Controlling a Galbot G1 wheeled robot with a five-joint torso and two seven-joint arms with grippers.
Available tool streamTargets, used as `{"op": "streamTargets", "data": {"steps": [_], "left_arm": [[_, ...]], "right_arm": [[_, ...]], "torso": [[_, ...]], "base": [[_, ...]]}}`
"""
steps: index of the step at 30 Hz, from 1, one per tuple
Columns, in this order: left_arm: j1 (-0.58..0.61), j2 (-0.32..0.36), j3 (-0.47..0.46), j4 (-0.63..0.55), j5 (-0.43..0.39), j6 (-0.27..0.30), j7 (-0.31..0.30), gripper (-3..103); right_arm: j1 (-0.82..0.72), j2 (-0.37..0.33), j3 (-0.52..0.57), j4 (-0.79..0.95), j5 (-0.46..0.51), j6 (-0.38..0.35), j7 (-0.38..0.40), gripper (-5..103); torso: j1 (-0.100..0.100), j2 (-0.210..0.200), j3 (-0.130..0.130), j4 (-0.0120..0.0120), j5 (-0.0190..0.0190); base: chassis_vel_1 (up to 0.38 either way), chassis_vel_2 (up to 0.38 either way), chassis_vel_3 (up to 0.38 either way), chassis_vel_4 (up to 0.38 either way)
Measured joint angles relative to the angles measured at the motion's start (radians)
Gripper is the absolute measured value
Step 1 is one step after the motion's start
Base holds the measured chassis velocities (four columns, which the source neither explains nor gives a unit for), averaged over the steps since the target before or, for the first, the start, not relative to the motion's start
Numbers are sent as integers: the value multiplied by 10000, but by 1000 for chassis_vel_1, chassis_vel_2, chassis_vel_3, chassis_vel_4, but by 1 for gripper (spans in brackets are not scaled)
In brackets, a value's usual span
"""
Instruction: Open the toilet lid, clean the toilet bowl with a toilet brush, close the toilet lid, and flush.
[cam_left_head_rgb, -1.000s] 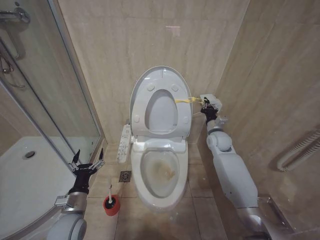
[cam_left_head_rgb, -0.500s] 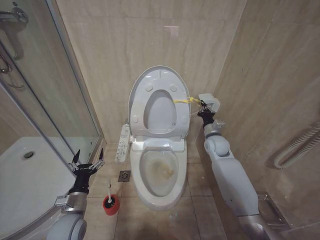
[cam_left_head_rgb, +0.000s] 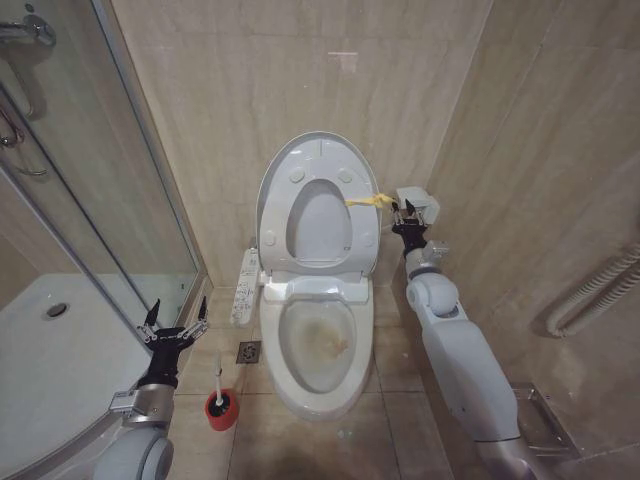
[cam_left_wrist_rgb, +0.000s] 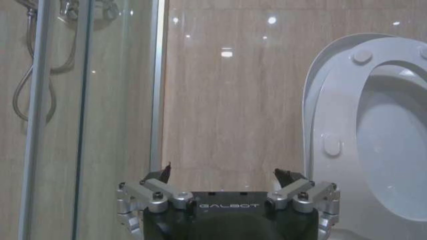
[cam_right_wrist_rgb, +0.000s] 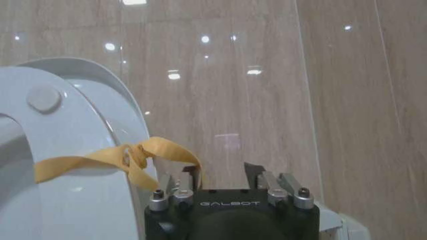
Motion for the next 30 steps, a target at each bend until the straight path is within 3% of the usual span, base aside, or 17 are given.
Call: {"op": "streamTargets", "data": {"steps": [4, 5, 11, 12, 19, 20, 30], "left_arm": [[1, 0, 0, 0, 0, 0, 0, 100], [0, 0, 0, 0, 0, 0, 0, 100], [0, 0, 0, 0, 0, 0, 0, 100], [0, 0, 0, 0, 0, 0, 0, 100], [1, 0, 0, 0, 0, 0, 0, 100], [0, 0, 0, 0, 0, 0, 0, 100], [1, 0, 0, 0, 0, 0, 0, 100]], "right_arm": [[-229, -102, -2, 366, 54, -63, 55, 38], [-309, -138, -5, 487, 82, -80, 68, 65], [-791, -320, -92, 1140, 229, -250, 97, 65], [-873, -366, -107, 1238, 236, -266, 97, 92], [-1228, -530, -147, 1685, 319, -345, 92, 92], [-1268, -542, -149, 1740, 336, -358, 92, 100], [-2855, -550, -213, 3175, 391, -466, 195, 100]], "torso": [[0, 0, 0, -1, 0], [0, 0, 0, -1, 0], [0, 0, 0, 0, 0], [0, 0, 0, 0, 0], [0, 0, 0, 0, -1], [0, 0, 0, 0, -1], [-1, 0, -1, 0, 0]], "base": [[0, 0, 0, 0], [0, 0, 0, 0], [0, 0, 0, 0], [0, 0, 0, 0], [0, 0, 0, 0], [0, 0, 0, 0], [0, 0, 0, 0]]}}
